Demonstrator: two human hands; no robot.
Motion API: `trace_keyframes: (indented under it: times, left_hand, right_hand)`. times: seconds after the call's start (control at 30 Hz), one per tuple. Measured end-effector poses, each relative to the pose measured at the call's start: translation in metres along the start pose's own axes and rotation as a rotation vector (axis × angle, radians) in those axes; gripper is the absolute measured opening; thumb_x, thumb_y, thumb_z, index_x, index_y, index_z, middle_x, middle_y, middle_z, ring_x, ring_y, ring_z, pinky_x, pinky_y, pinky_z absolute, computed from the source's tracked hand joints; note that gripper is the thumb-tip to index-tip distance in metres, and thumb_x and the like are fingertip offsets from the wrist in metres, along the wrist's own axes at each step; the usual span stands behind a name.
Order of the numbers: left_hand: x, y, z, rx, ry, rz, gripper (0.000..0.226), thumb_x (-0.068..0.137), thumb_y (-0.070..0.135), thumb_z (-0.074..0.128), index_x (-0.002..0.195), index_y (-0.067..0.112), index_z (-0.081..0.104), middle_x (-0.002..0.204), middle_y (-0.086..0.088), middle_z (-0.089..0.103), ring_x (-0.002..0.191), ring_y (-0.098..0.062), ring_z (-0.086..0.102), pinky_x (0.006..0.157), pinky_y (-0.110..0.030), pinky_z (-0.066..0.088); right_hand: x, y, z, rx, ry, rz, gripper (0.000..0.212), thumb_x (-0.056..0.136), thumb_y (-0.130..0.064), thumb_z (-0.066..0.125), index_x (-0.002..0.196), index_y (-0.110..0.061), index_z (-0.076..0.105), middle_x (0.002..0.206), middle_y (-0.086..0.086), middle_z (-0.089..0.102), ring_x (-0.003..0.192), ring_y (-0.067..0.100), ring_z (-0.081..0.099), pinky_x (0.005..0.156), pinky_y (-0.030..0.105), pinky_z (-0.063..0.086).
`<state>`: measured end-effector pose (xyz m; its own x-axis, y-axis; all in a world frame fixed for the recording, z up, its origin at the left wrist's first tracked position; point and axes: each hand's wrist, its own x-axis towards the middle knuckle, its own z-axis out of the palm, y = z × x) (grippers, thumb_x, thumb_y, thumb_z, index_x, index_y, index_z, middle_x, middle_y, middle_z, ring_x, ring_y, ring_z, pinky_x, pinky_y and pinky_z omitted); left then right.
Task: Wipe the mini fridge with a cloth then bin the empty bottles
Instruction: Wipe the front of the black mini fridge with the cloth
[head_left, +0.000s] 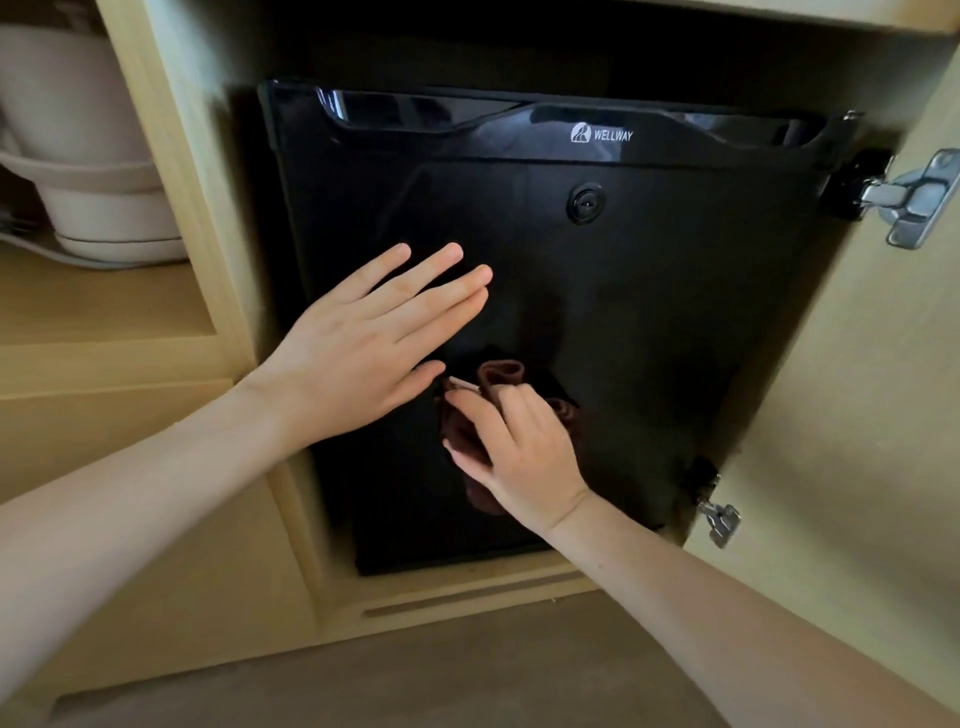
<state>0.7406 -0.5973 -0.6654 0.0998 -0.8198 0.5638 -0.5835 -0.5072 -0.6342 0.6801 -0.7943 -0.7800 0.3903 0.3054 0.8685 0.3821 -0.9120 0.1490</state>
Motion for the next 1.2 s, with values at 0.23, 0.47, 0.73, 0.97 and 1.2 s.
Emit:
trace_keyframes:
  times: [0.23,0.47,0.73,0.97,1.2]
  left_hand:
    - [-0.008,0.0,0.002,0.005,-0.005,0.008,0.06,0.103,0.031,0.041,0.156,0.01,0.022,0.164,-0.006,0.018,0.152,-0.026,0.011,0.124,-0.046,0.009]
    - [-0.008,0.001,0.002,-0.029,0.009,0.002,0.062,0.1,0.029,0.047,0.155,0.01,0.024,0.163,-0.005,0.02,0.152,-0.025,0.012,0.124,-0.045,0.007]
    - [-0.008,0.002,-0.001,-0.007,-0.046,-0.007,0.06,0.102,0.032,0.036,0.156,0.011,0.019,0.165,-0.005,0.015,0.153,-0.025,0.006,0.124,-0.045,0.004]
    - [-0.017,0.006,-0.007,-0.001,-0.069,-0.047,0.075,0.094,0.034,0.057,0.156,0.01,0.021,0.164,-0.005,0.018,0.152,-0.024,0.01,0.124,-0.045,0.012]
    - [-0.038,-0.001,-0.022,0.074,-0.062,-0.14,0.094,0.082,0.041,0.07,0.155,0.009,0.022,0.163,-0.008,0.02,0.151,-0.029,0.016,0.123,-0.05,0.011]
  right_hand:
    - [-0.017,0.048,-0.034,0.014,-0.08,0.061,0.042,0.094,-0.032,0.067,0.13,-0.014,0.057,0.116,0.011,0.062,0.105,0.028,0.058,0.096,0.037,0.049]
    - [-0.018,0.037,-0.03,-0.012,0.001,0.172,0.044,0.092,-0.033,0.064,0.128,-0.009,0.053,0.117,0.008,0.05,0.105,0.026,0.053,0.095,0.032,0.046]
    - [-0.004,-0.012,0.003,0.009,-0.069,0.016,0.045,0.093,-0.031,0.069,0.13,-0.015,0.05,0.104,0.01,0.064,0.093,0.024,0.061,0.081,0.035,0.054]
    - [0.004,0.041,-0.045,0.148,-0.003,0.288,0.045,0.091,-0.033,0.067,0.129,-0.013,0.055,0.128,0.01,0.058,0.123,0.025,0.049,0.111,0.022,0.032]
    - [0.048,0.053,-0.063,0.098,0.227,0.403,0.06,0.083,-0.044,0.075,0.127,-0.008,0.055,0.129,0.014,0.054,0.122,0.027,0.05,0.108,0.015,0.031]
